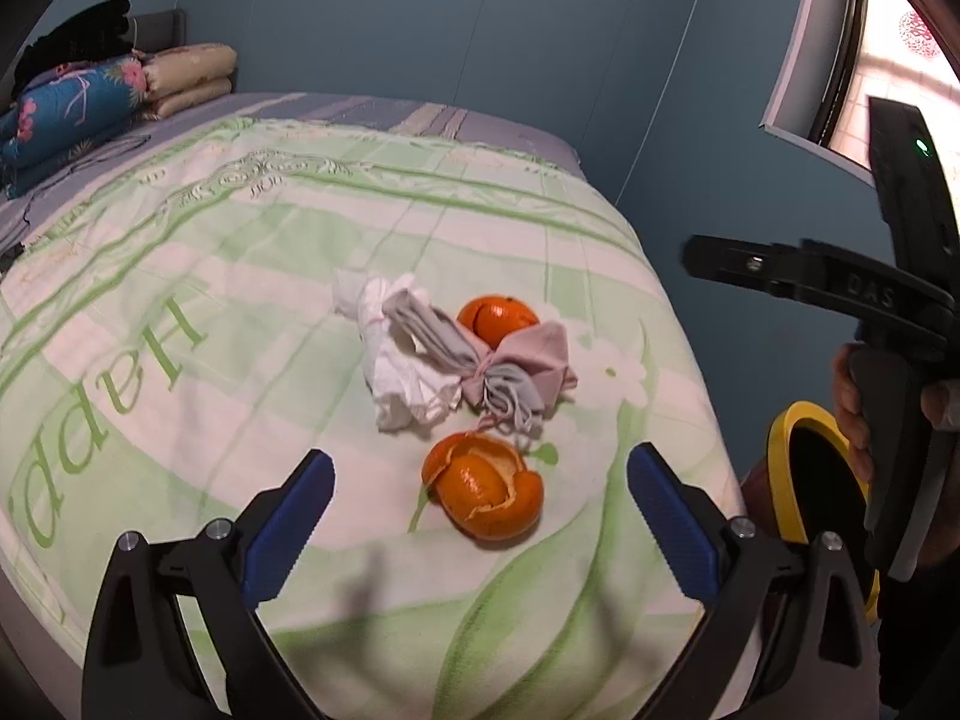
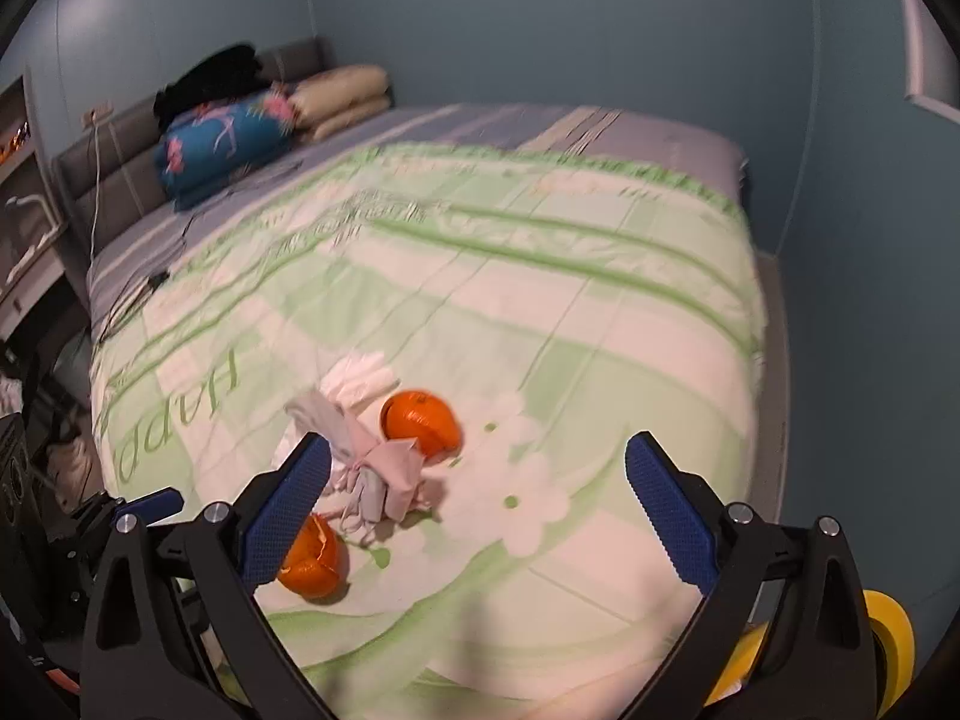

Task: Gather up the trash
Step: 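Move both open grippers back toward the orange peels and tissues on the bed, then grasp the orange peel with the left gripper while the right grasps the pinkish cloth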

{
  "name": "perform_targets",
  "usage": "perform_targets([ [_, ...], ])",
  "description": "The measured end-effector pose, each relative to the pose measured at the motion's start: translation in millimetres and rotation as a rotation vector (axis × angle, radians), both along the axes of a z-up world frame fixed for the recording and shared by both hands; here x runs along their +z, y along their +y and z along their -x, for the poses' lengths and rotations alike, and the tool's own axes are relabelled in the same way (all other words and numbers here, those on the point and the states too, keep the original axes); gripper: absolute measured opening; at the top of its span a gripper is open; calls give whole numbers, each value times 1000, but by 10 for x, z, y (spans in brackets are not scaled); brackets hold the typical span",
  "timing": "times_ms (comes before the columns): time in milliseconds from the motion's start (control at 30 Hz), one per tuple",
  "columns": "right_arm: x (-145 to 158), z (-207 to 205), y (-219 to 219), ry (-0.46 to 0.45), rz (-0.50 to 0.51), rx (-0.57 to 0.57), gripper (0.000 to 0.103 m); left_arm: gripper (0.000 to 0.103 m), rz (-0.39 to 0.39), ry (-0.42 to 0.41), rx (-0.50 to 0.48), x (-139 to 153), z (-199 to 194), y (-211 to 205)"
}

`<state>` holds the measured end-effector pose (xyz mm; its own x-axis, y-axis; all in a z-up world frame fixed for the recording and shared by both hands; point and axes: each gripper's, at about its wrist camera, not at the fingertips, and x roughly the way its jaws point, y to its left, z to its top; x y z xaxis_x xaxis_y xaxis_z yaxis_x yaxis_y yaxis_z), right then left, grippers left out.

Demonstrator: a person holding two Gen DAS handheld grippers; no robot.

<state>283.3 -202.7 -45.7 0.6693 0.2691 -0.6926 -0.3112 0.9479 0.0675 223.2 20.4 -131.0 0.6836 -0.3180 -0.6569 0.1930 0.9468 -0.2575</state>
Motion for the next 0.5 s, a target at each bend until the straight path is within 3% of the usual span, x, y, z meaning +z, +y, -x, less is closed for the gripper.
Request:
perform_targets([
  [200, -284, -217, 142, 125, -17, 55, 94, 94, 7, 28, -15, -147, -102, -46],
  [500, -520, -404, 315, 235, -9, 112, 94, 91, 8, 45, -34, -269, -250, -138],
])
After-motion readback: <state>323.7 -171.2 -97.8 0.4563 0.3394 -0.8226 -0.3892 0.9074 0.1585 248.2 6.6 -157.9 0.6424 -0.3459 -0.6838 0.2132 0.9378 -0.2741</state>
